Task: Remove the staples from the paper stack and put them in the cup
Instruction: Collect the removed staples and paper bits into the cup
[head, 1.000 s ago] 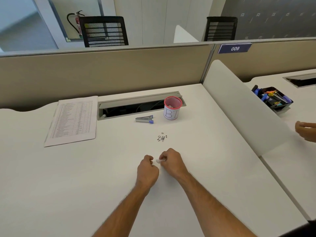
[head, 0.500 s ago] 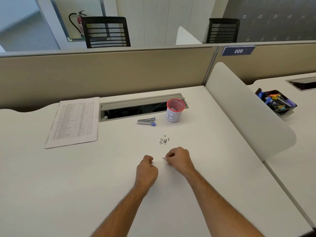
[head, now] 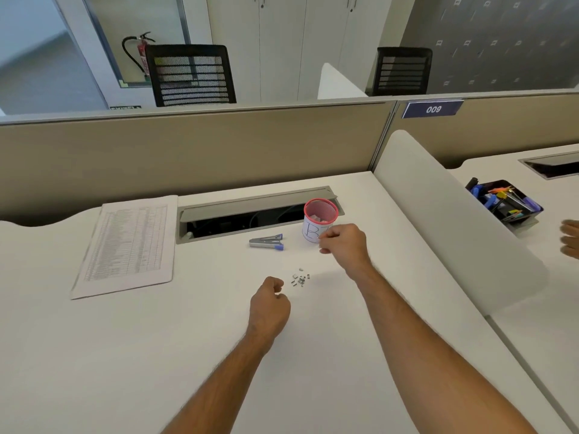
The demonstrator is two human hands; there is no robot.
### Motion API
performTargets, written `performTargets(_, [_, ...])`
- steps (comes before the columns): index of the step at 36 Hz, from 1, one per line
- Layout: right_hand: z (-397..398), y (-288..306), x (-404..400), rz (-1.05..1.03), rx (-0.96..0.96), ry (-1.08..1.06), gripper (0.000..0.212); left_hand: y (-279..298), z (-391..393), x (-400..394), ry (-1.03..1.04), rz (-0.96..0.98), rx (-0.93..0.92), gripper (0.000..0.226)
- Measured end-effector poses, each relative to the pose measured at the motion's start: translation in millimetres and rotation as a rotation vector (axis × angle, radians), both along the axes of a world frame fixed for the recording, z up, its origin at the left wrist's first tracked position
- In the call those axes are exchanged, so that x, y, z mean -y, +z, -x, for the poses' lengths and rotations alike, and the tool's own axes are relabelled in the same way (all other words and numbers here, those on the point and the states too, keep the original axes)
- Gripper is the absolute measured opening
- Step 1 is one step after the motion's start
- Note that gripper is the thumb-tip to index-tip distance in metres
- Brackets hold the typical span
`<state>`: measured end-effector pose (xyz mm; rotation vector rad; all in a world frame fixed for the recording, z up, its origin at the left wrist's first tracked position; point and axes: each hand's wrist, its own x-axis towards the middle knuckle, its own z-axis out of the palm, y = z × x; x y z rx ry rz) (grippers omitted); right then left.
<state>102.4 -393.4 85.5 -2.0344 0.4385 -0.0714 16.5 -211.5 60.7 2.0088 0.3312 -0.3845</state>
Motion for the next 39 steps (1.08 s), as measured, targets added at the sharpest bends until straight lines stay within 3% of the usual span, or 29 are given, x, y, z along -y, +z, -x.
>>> performTargets(6, [-53,12,2,0.083,0.026,-0.047,0.021,9,-32,-3,0.020,0.028,0.046,0.041])
performTargets(10, [-83,12,4,0.191,0.027,-0.060,0.003,11,-50,-10,0.032,0.014,0.050,0.039])
performTargets(23, [-142,5,-11,0.502,-0.231,0.002,0.033,-16,-85,-36,0.117,-0.002,0.007,0.035])
performTargets(26, [-142,3,-14,0.517,-0.246,-0.008,0.033,-21,-84,-38,0.122,-0.001,-0.009,0.035])
performTargets(39, [-118,4,-17,0.491,-0.050,-0.038,0.019,-32,-76,-27,0.079,0.001,-0.051,0.039])
